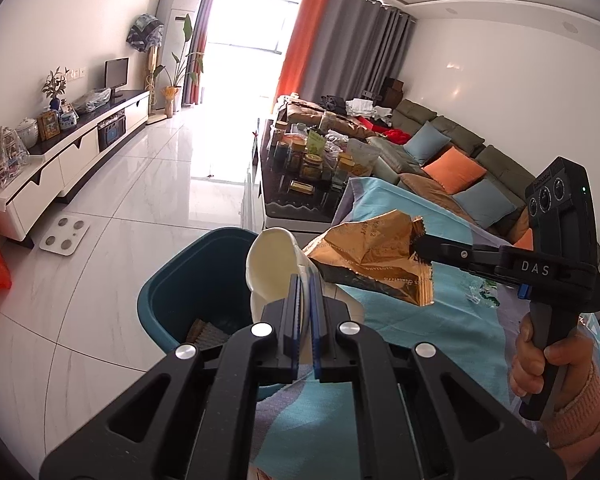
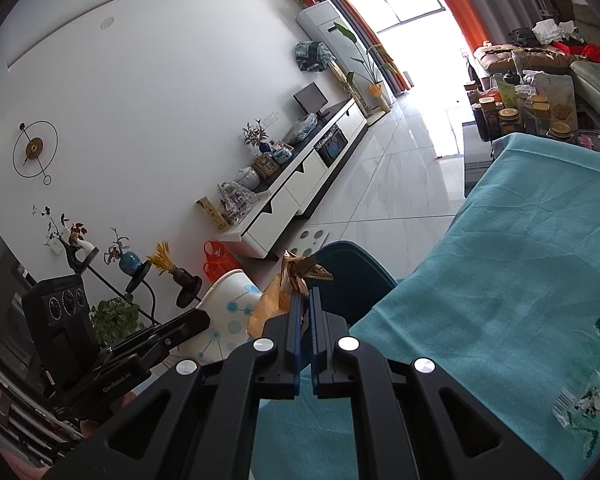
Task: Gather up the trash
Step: 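Carry the cup and foil wrapper over the teal bin with both tools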
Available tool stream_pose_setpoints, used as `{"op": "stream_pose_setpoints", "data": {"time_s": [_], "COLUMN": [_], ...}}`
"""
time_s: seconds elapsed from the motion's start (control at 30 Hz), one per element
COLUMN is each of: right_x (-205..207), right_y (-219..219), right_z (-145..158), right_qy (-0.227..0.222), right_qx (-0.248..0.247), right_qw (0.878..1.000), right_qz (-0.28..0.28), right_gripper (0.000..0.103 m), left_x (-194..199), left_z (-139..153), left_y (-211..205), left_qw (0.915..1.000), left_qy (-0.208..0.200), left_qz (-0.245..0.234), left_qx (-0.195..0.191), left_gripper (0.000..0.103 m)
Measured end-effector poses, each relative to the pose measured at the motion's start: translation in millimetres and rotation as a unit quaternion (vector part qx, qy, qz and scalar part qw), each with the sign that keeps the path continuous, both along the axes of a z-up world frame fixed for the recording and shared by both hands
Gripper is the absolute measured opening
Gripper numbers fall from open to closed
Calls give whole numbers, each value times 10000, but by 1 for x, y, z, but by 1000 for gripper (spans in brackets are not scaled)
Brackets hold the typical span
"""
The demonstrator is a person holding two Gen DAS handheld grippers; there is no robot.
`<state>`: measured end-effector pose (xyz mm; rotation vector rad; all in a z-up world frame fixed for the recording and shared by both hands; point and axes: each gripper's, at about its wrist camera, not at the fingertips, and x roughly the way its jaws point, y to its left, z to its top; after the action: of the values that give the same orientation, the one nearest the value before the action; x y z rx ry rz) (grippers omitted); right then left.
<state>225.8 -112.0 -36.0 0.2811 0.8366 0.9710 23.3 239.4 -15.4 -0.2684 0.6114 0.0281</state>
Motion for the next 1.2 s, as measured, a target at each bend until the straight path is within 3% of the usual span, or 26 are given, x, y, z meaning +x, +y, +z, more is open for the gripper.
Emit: {"op": "stream_pose_setpoints", "data": {"time_s": [1.2], "right_x": [29], "right_y": [78], "right_z": [-39], "right_qy": [432], "right_qx": [-872], "right_qw": [9952], "right_qz": [93], "right_gripper": [4], "left_x": [70], "left_z": [-56], "left_y": [17], "left_qw": [9982], "left_qy": [448], "left_qz": [390], "left_qx": [-46], "left_gripper": [5]}}
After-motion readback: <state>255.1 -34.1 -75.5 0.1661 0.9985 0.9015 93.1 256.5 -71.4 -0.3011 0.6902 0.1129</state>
